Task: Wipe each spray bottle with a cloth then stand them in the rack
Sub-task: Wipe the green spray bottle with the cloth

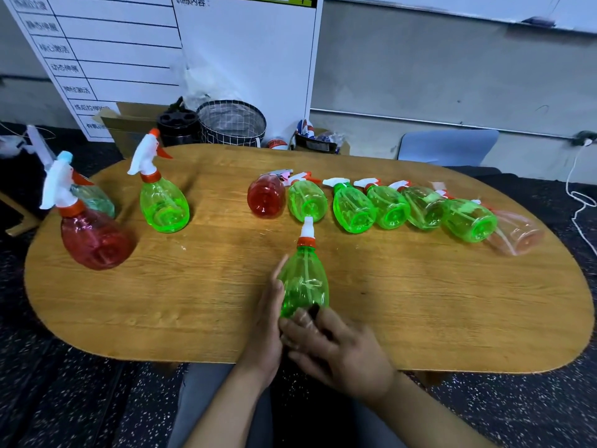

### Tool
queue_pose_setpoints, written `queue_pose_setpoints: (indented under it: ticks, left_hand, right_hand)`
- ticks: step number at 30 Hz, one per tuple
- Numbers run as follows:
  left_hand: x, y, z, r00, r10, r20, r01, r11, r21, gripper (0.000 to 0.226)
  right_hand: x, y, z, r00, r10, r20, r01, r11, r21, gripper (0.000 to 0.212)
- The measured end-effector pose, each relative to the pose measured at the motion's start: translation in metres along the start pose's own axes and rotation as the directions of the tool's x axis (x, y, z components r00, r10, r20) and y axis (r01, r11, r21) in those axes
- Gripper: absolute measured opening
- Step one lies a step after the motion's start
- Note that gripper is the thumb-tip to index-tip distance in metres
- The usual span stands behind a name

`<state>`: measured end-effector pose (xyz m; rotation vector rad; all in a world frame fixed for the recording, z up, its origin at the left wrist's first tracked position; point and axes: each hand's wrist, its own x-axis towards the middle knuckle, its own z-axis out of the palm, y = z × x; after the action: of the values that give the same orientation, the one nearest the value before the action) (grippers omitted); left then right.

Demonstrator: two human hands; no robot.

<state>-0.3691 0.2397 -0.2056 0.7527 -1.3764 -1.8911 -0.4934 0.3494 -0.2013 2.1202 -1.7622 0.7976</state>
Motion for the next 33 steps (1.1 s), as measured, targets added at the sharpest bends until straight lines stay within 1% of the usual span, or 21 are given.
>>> queue_pose_setpoints:
  ticks: [1, 2, 3, 4, 5, 7, 8, 9, 11, 13, 17, 20, 23, 27, 29, 31, 33]
  left_hand:
    - [0.0, 0.0, 0.0, 1.0, -0.002, -0.002, 0.002, 1.0, -0.011, 0.05]
    - [0.0, 0.001, 0.001, 1.0, -0.001, -0.014, 0.0, 1.0, -0.019, 0.051]
    - [0.0, 0.001, 0.001, 1.0, 0.003, -0.021, -0.004, 1.0, -0.019, 0.051]
    - [0.0, 0.0, 0.001, 1.0, 0.007, -0.021, -0.007, 1.0, -0.017, 0.051]
    - [-0.001, 0.0, 0.002, 1.0, 0.011, -0.013, -0.011, 1.0, -0.007, 0.051]
    - [-0.002, -0.002, 0.001, 1.0, 0.02, -0.004, -0.019, 0.999, 0.035, 0.054]
    - [-0.002, -0.003, 0.001, 1.0, 0.022, 0.0, -0.022, 0.998, 0.054, 0.055]
    - [-0.002, -0.003, 0.001, 1.0, 0.027, 0.007, -0.027, 0.998, 0.065, 0.054]
    - [-0.003, -0.003, 0.0, 1.0, 0.021, 0.018, -0.021, 0.999, 0.04, 0.051]
    - [-0.003, 0.0, 0.002, 0.999, -0.007, 0.033, 0.007, 1.0, -0.019, 0.051]
    - [-0.006, 0.005, 0.003, 0.999, -0.015, 0.034, 0.018, 0.997, -0.071, 0.051]
    - [-0.007, 0.006, 0.005, 0.999, -0.015, 0.032, 0.018, 0.996, -0.088, 0.052]
    - [-0.006, 0.005, 0.005, 1.0, -0.018, 0.026, 0.02, 0.996, -0.091, 0.051]
    - [-0.006, 0.004, 0.004, 0.999, -0.028, 0.045, 0.031, 0.997, -0.067, 0.051]
    - [-0.005, 0.003, 0.002, 0.998, -0.036, 0.044, 0.037, 0.998, -0.045, 0.052]
    - [-0.005, 0.001, 0.001, 0.999, -0.029, 0.028, 0.029, 0.999, -0.021, 0.053]
    - [-0.005, 0.0, -0.001, 1.0, -0.02, 0.017, 0.019, 1.0, 0.004, 0.052]
  right_hand:
    - [-0.004, -0.002, 0.001, 0.998, -0.062, 0.016, 0.062, 0.998, -0.013, 0.04]
    - [-0.007, -0.003, 0.001, 0.996, -0.089, 0.021, 0.089, 0.996, -0.012, 0.039]
    - [-0.007, -0.003, -0.001, 0.997, -0.073, 0.014, 0.073, 0.997, 0.0, 0.037]
    - [-0.005, -0.002, -0.005, 1.0, -0.019, -0.015, 0.02, 0.999, 0.026, 0.036]
    - [-0.001, -0.003, -0.009, 0.996, 0.071, -0.061, -0.066, 0.995, 0.071, 0.035]
    - [0.011, -0.004, -0.019, 0.948, 0.292, -0.127, -0.264, 0.943, 0.203, 0.037]
    - [0.018, -0.004, -0.021, 0.921, 0.371, -0.121, -0.334, 0.909, 0.251, 0.038]
    - [0.023, -0.004, -0.023, 0.906, 0.411, -0.1, -0.375, 0.89, 0.259, 0.04]
    - [0.027, -0.003, -0.023, 0.908, 0.412, -0.076, -0.388, 0.896, 0.218, 0.039]
    - [0.024, 0.002, -0.023, 0.897, 0.431, -0.102, -0.402, 0.889, 0.217, 0.036]
    - [0.018, 0.009, -0.025, 0.817, 0.547, -0.182, -0.487, 0.824, 0.288, 0.031]
    - [0.031, 0.011, -0.029, 0.776, 0.6, -0.197, -0.509, 0.779, 0.367, 0.03]
    - [0.055, 0.019, -0.032, 0.781, 0.601, -0.17, -0.501, 0.766, 0.403, 0.035]
    - [0.068, 0.019, -0.018, 0.796, 0.598, -0.092, -0.537, 0.768, 0.348, 0.035]
    - [0.061, 0.009, -0.011, 0.807, 0.582, -0.102, -0.518, 0.78, 0.351, 0.035]
    - [0.044, 0.0, -0.009, 0.866, 0.484, -0.125, -0.428, 0.847, 0.315, 0.037]
    - [0.026, -0.005, -0.01, 0.943, 0.314, -0.105, -0.286, 0.933, 0.219, 0.037]
